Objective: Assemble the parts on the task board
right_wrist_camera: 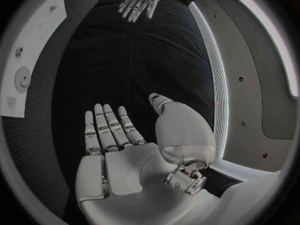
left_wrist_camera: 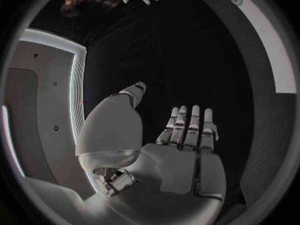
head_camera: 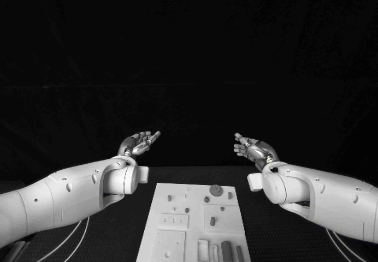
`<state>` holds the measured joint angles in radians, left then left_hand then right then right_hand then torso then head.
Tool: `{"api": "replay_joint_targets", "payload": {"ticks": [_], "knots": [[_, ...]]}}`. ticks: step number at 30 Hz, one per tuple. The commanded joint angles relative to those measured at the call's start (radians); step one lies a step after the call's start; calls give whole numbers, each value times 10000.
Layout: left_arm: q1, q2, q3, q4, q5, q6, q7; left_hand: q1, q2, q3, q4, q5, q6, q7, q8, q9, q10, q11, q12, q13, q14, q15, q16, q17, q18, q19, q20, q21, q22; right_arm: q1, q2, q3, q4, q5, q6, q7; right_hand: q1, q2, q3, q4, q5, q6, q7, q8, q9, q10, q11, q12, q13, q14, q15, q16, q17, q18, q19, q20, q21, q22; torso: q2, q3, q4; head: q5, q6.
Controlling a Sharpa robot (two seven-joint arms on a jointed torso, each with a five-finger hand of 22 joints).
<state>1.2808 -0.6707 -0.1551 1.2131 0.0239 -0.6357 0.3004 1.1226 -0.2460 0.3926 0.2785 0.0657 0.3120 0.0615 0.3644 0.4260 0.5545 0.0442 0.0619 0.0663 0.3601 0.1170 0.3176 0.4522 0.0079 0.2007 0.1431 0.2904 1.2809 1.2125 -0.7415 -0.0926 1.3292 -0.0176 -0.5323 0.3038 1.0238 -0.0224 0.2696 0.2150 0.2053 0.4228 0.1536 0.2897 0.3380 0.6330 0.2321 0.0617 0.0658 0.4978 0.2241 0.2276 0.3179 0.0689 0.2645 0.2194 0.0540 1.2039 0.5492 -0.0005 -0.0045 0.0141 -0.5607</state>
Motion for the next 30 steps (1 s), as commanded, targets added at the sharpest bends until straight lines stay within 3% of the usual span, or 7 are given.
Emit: {"api": "replay_joint_targets", "payload": {"ticks": [1, 6, 12, 13, 17, 21, 30], "knots": [[263, 166, -139, -449, 194, 1149, -1297, 464, -50, 153, 76, 84, 208, 35, 200, 194, 318, 7, 70, 41, 213, 25, 160, 196, -79, 127, 40, 169, 523, 283, 84, -119, -451, -465, 2261, -1616, 569, 17, 118, 96, 74, 238, 809, 158, 145, 309, 88, 70, 33, 266, 65, 167, 141, 148, 242, 69, 104, 746, 1, 0, 0, 1, 2], [497, 280, -292, -812, 230, 1373, -1600, 469, -31, 128, 71, 82, 239, 47, 230, 228, 350, 11, 76, 45, 215, 24, 166, 202, -79, 123, 29, 179, 522, 618, 166, -303, -952, -588, 3084, -2259, 701, 8, 63, 70, 36, 252, 808, 173, 147, 335, 87, 67, 31, 276, 64, 186, 148, 160, 300, 62, 105, 845, 1, 0, 0, 1, 2], [511, 287, -301, -834, 232, 1386, -1619, 514, 77, 8, 54, 81, 359, 112, 332, 339, 607, 41, 121, 77, 288, 21, 212, 232, -79, 177, -9, 248, 516, 782, 206, -392, -1196, -648, 3486, -2574, 1454, -193, -49, -433, -70, 473, 820, 307, 189, 703, 113, 157, 68, 553, 128, 376, 222, 257, 639, 38, 135, 1127, 1, 0, 0, 1, 2], [501, 291, -324, -963, 246, 1957, -1597, 548, 146, -82, 50, 79, 410, 155, 353, 351, 682, 78, 140, 86, 352, 34, 245, 249, -78, 247, -24, 295, 509, 744, 414, -394, -1602, -3277, 3242, -2300, 1597, -251, -52, -556, -91, 535, 824, 338, 198, 800, 114, 180, 76, 628, 132, 420, 237, 286, 711, 33, 139, 1112, -9, -23, -25, 73, -134], [498, 264, -333, -962, 152, 2123, -1647, 1000, 676, -713, -134, 98, 1180, 709, 617, 418, 1659, 526, 532, 242, 1411, 388, 702, 383, -35, 1194, -103, 697, 465, 678, 513, -394, -1838, -5367, 3170, -2275, 2233, -538, 50, -1308, -122, 1212, 831, 633, 283, 1689, 112, 462, 158, 1525, 214, 870, 396, 615, 1545, -12, 231, 969, 4, -9, -23, 82, -156], [497, 227, -335, -923, -54, 2212, -1689, 1790, 1100, -1331, -415, 248, 2258, 1011, 808, 355, 2916, 797, 978, 394, 3123, 398, 1364, 507, 294, 2658, -557, 1227, 419, 594, 634, -393, -2123, -6549, 3199, -2332, 2380, -756, 378, -1965, -95, 1991, 676, 849, 303, 2600, -132, 669, 207, 2404, -77, 1220, 567, 974, 2456, 14, 282, 738, -11, -17, -15, 80, -164], [498, -155, -337, -430, -494, 2537, -1773, 3359, 1632, -2141, -784, 565, 4354, 1091, 900, 178, 5569, 612, 1891, 748, 5885, -323, 2440, 933, 433, 4451, -1268, 1915, 409, 462, 948, -389, -2429, -10013, 3211, -2461, 1642, -965, 2055, -3797, -569, 3697, 272, 1101, 527, 4507, -783, 839, 446, 4627, -1017, 1967, 1385, 1920, 4809, 121, 758, 371, 81, 2, -23, 133, -236]]}}
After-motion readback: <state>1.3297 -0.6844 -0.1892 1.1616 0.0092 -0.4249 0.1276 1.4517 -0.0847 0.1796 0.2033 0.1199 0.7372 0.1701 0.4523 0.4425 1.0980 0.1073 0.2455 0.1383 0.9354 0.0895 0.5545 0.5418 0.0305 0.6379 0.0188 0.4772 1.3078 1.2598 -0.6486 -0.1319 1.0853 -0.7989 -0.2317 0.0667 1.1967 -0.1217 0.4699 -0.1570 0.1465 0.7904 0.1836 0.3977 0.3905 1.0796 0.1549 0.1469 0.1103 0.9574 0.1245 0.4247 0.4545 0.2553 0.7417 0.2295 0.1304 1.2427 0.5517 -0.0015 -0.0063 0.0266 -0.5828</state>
